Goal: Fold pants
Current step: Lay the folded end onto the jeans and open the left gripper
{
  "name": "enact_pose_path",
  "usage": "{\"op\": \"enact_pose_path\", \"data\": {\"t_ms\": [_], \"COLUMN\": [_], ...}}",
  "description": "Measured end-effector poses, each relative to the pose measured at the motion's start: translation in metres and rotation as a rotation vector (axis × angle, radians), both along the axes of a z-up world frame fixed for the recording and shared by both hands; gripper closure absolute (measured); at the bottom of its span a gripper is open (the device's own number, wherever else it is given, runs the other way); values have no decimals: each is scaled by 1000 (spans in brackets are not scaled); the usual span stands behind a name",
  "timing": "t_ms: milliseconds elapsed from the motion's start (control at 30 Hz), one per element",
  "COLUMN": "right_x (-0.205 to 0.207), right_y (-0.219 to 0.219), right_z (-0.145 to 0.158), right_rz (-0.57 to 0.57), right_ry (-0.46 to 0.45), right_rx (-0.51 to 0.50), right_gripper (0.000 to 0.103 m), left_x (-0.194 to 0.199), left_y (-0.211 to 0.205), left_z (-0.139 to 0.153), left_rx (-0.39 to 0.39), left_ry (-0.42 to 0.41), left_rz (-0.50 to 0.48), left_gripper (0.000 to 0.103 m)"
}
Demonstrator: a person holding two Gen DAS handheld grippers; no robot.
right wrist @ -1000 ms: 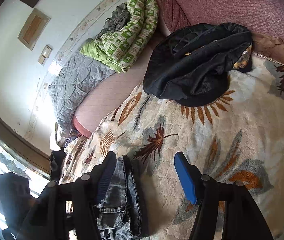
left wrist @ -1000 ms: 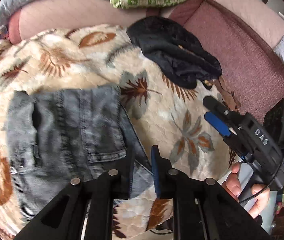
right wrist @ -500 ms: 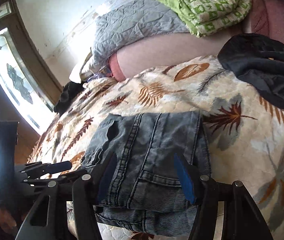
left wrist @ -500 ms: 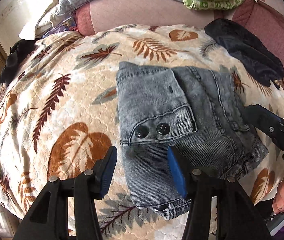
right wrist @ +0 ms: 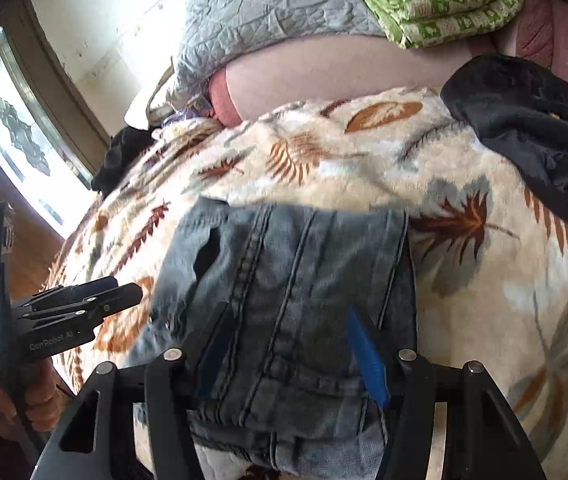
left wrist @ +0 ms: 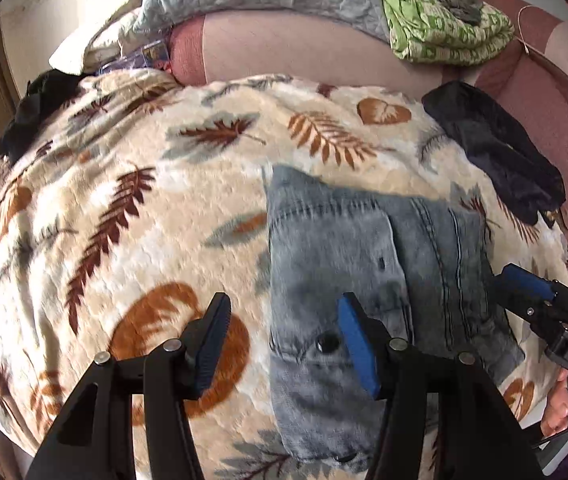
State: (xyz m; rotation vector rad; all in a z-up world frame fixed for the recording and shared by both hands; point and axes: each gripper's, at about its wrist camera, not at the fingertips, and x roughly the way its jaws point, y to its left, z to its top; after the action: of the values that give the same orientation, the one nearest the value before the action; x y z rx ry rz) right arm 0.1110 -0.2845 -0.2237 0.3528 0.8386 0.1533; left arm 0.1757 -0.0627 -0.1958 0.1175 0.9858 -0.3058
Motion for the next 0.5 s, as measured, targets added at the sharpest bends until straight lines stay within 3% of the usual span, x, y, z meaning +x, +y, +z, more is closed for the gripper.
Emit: {"op": "enact_pose_path", "data": {"t_ms": [133, 233, 400, 500], "right_x": [38, 71, 99, 97], "right_y": [-6, -1, 6, 7], "right_z": [7, -5, -46, -46], "right_rz": [-28, -16, -40, -34], "right_ry": [-26, 25, 155, 146], "right_rx": [15, 19, -35, -66], "right_gripper": [42, 42, 42, 42], "left_x": [46, 73, 89, 88], "left_y": [-9, -21, -44, -41], "left_z": [-3, -20, -66, -75], "left_rx": [38, 58, 192, 188], "left_ry": [-13, 3, 80, 75], "left_rz": [28, 34, 27, 47], "left_gripper": [46, 46, 45, 39]}}
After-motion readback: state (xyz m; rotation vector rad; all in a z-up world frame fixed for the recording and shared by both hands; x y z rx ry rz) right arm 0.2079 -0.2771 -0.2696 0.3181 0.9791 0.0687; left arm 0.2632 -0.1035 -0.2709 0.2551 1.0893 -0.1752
